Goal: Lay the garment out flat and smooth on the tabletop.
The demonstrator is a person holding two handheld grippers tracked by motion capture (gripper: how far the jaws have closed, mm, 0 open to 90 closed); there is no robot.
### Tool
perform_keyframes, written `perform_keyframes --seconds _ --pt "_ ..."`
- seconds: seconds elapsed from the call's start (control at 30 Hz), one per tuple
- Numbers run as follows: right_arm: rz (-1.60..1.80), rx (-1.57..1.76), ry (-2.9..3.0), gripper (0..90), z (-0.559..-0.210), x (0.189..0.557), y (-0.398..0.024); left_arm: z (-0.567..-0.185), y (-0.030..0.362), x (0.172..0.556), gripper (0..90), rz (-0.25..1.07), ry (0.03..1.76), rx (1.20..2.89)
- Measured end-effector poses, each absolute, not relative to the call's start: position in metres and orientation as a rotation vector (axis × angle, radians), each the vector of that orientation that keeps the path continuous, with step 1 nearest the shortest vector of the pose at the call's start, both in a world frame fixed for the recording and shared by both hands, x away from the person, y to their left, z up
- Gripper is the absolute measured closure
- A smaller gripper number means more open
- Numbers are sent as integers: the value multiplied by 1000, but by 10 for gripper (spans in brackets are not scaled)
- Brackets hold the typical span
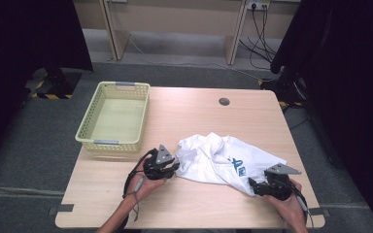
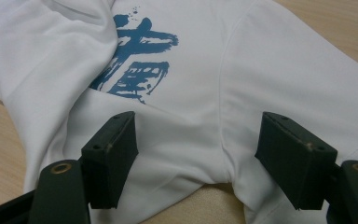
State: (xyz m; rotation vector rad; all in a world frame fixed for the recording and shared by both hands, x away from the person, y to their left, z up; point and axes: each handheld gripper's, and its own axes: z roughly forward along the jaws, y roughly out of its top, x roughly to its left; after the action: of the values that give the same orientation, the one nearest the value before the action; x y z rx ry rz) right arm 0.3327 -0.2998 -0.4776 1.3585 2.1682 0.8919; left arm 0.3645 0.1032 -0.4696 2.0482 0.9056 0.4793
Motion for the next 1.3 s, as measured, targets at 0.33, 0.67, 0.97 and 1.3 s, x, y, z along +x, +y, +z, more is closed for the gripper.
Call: perform_keyframes --seconds 0.33,0.67,0.97,1.3 --pt "890 1364 2168 286 -477 333 -299 -448 77 378 242 533 927 2012" --pt "898 1352 2172 285 -478 333 -300 -475 50 414 593 508 984 2123" --pt "890 1359 2172 281 -477 333 -299 -474 123 399 481 502 1159 1980" --pt "889 1367 2166 280 -477 333 -298 -483 148 371 285 573 1209 2028"
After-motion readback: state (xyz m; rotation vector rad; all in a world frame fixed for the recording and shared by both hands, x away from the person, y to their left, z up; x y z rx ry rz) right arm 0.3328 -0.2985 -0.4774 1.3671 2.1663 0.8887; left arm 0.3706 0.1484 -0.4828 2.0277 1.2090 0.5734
